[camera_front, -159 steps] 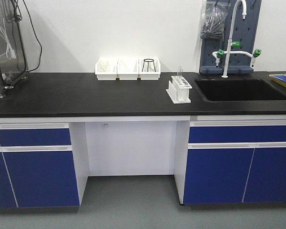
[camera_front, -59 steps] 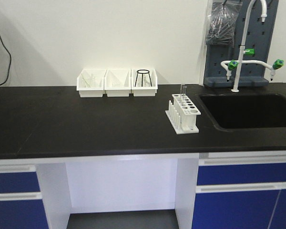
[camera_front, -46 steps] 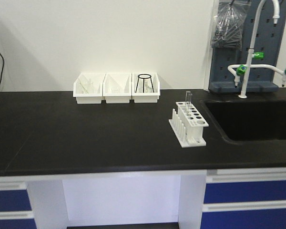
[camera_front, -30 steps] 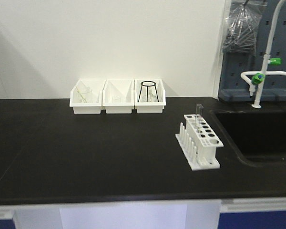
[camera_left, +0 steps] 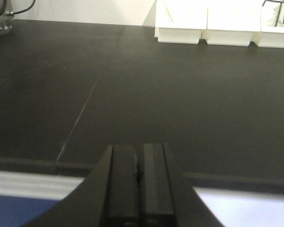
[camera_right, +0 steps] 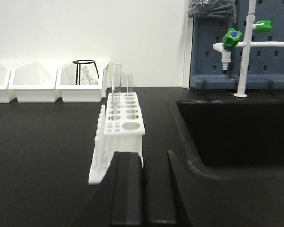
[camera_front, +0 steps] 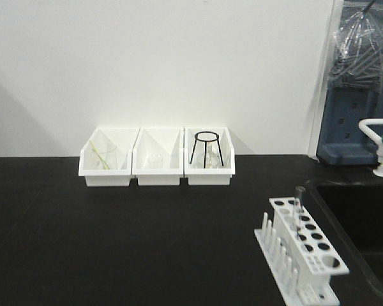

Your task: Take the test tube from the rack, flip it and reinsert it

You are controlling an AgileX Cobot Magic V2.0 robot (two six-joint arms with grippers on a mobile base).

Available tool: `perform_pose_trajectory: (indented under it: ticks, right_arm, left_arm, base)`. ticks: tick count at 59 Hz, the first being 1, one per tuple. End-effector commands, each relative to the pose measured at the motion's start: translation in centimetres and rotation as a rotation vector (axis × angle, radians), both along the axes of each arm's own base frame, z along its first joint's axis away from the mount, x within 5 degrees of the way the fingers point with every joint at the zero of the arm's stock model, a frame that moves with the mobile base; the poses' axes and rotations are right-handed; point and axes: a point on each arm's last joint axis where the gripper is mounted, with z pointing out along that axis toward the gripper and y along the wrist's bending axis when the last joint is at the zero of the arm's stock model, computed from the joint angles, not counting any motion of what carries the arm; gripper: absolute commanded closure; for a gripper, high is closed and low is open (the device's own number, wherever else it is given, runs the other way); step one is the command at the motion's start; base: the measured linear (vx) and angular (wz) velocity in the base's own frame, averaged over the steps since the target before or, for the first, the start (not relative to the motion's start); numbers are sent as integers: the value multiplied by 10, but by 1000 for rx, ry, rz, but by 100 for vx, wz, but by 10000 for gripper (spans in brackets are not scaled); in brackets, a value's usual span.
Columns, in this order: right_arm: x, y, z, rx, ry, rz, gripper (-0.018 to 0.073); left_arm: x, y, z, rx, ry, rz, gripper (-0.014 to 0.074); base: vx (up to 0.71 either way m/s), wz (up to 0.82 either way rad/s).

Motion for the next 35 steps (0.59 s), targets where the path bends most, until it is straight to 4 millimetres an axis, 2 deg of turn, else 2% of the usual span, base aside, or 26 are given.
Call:
perform_pose_trajectory:
  ticks: [1, 19, 35]
  right_arm:
    - [-1, 0, 8, -15, -96, 2, 565]
    - [-1, 0, 8, -15, -96, 2, 565]
    - [-1, 0, 8, -15, -96, 2, 565]
  left_arm:
    - [1, -1, 8, 5, -98, -9, 603]
    - [1, -1, 8, 5, -98, -9, 603]
    - [1, -1, 8, 5, -98, -9, 603]
  base:
    - [42, 1]
    - [35, -1]
    - [17, -8]
